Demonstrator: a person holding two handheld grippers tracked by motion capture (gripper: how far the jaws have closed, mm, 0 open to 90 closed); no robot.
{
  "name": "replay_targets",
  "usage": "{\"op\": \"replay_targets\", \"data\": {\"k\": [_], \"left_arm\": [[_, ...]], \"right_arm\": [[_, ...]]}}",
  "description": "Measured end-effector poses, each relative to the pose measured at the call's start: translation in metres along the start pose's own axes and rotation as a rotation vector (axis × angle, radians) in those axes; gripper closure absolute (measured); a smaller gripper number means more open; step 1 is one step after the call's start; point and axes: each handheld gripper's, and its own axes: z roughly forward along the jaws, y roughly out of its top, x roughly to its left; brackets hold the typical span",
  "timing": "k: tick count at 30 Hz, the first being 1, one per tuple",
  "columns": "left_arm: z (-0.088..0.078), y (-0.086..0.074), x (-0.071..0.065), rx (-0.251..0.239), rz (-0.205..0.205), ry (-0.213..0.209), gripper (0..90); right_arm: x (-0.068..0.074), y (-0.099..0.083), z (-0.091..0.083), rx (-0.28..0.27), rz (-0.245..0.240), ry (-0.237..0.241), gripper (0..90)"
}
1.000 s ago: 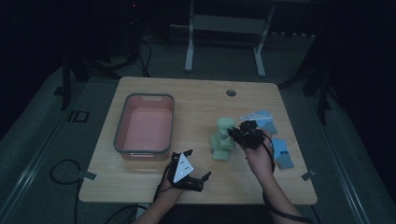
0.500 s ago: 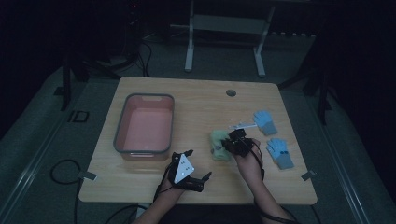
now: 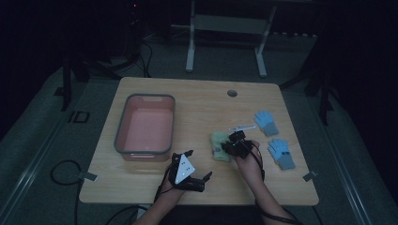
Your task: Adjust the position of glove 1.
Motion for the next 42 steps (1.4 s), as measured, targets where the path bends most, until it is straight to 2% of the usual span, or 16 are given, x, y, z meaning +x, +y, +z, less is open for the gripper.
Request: {"op": "replay_targets", "data": {"k": [3, 6, 7, 8, 10, 13, 16, 18, 22, 23, 24, 27, 33, 36, 39, 42], "left_arm": [[0.001, 0.001, 0.002, 0.018, -0.001, -0.014, 0.0], [0.002, 0.004, 0.000, 0.038, 0.034, 0.007, 0.0], [0.002, 0.008, -0.002, 0.042, 0.085, 0.016, 0.0], [0.002, 0.010, -0.002, 0.040, 0.098, 0.003, 0.0], [0.002, 0.014, -0.002, 0.050, 0.112, 0.007, 0.0], [0.005, 0.022, 0.002, 0.103, 0.057, -0.064, 3.1], [0.009, 0.028, 0.006, 0.107, 0.056, -0.124, 3.9], [0.016, 0.032, 0.010, 0.120, 0.042, -0.159, 5.4], [0.036, 0.037, 0.010, 0.183, 0.153, -0.194, 10.9], [0.036, 0.037, 0.010, 0.183, 0.153, -0.194, 11.2], [0.046, 0.039, 0.008, 0.206, 0.205, -0.210, 13.7], [0.065, 0.041, 0.008, 0.263, 0.290, -0.251, 17.8], [0.082, 0.040, 0.009, 0.305, 0.359, -0.290, 27.6], [0.090, 0.037, 0.009, 0.355, 0.389, -0.307, 31.0], [0.094, 0.035, 0.010, 0.381, 0.414, -0.303, 34.8], [0.096, 0.033, 0.011, 0.389, 0.426, -0.294, 37.0]], "right_arm": [[-0.001, 0.001, -0.009, -0.025, -0.028, 0.009, 68.4], [-0.003, 0.002, -0.016, -0.042, -0.055, 0.026, 65.1], [-0.006, 0.002, -0.019, -0.047, -0.071, 0.038, 63.6], [-0.013, 0.004, -0.024, -0.077, -0.097, 0.088, 57.8], [-0.020, 0.005, -0.027, -0.090, -0.132, 0.095, 54.9], [-0.031, 0.006, -0.029, -0.104, -0.166, 0.127, 52.6], [-0.041, 0.009, -0.029, -0.091, -0.158, 0.179, 53.7], [-0.047, 0.013, -0.028, -0.085, -0.151, 0.179, 54.5], [-0.051, 0.021, -0.022, -0.097, -0.156, 0.204, 48.7], [-0.051, 0.021, -0.022, -0.097, -0.156, 0.204, 48.7], [-0.052, 0.027, -0.015, -0.097, -0.171, 0.219, 46.4], [-0.054, 0.033, -0.007, -0.080, -0.168, 0.225, 43.1], [-0.058, 0.038, 0.015, -0.032, -0.144, 0.269, 35.6], [-0.059, 0.036, 0.027, 0.007, -0.137, 0.277, 33.8], [-0.061, 0.033, 0.038, 0.053, -0.131, 0.274, 32.0], [-0.065, 0.030, 0.046, 0.092, -0.107, 0.311, 33.2]]}}
